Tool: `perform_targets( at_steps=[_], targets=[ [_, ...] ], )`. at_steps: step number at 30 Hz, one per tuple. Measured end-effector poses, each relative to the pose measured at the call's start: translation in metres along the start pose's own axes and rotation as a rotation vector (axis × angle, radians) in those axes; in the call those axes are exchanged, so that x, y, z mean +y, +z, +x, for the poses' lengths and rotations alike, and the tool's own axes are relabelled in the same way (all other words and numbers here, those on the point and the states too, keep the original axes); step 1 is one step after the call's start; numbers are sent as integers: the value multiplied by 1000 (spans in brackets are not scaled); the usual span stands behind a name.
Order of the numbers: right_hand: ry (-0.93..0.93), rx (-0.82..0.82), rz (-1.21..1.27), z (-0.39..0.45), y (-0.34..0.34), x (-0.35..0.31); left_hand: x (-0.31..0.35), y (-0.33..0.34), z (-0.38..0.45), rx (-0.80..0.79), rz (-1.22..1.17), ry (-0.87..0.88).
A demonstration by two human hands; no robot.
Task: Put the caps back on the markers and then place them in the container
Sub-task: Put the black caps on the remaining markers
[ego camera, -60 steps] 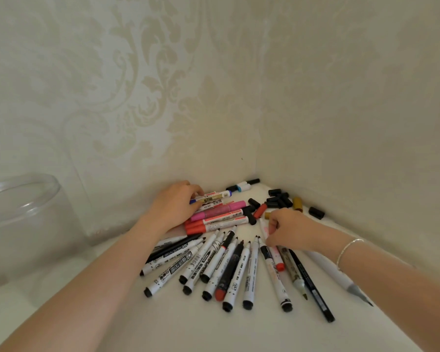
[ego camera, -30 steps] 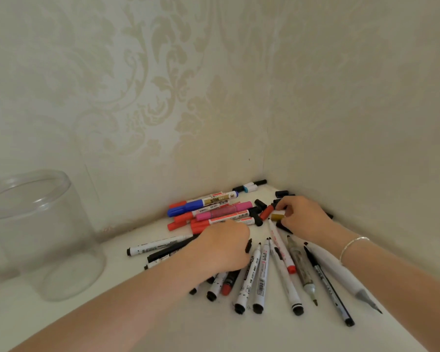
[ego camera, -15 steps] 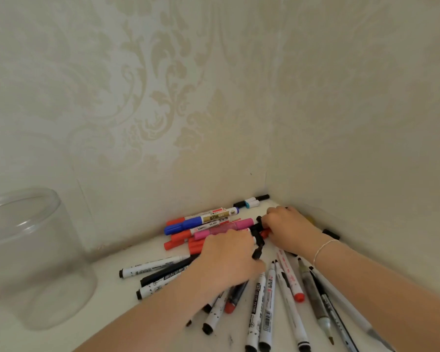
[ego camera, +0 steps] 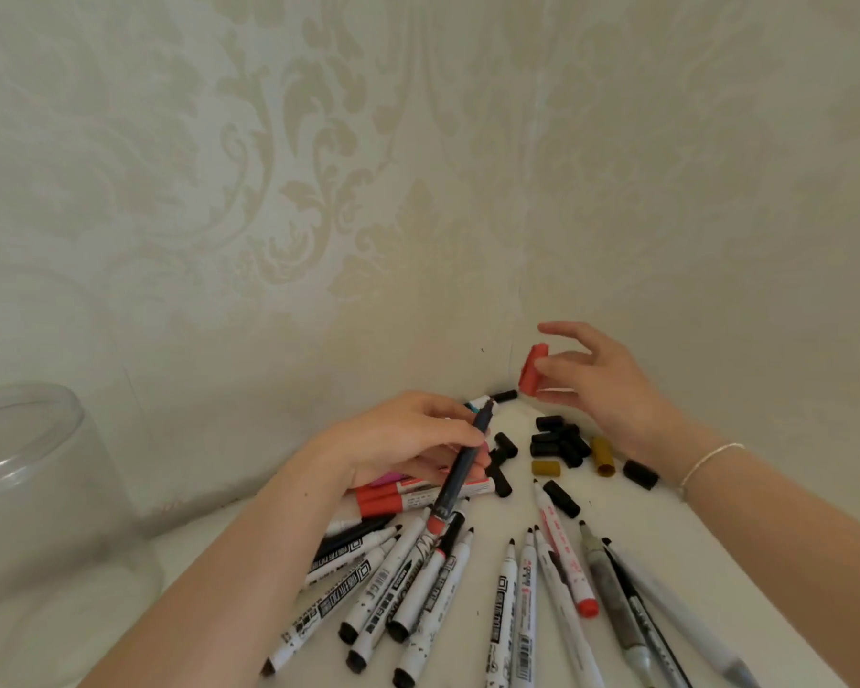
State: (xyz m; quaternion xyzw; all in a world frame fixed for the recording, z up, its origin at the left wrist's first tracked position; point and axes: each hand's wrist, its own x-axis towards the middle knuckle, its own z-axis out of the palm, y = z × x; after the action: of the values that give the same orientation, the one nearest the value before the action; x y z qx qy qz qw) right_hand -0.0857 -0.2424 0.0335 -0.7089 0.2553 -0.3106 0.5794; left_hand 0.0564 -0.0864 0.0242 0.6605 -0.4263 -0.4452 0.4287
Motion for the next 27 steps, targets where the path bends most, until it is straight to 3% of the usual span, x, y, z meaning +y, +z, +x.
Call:
perform_targets(
  at_steps=[2,7,15,21,27],
  targets=[
    [44,-51,189,-6,2,-8,-1,-5,1,10,-40,15],
    [72,-32,306,-14,11,-11,1,-7,2,32,-76,38],
    [100,-90,282,-18,20,-8,2,-5,2,18,-72,60],
    [71,-35,209,-18,24,-9,0,-2,3,31,-144,80],
    [93,9,332,-19,20,-15,-2,12,10,198,-52,191]
  ],
)
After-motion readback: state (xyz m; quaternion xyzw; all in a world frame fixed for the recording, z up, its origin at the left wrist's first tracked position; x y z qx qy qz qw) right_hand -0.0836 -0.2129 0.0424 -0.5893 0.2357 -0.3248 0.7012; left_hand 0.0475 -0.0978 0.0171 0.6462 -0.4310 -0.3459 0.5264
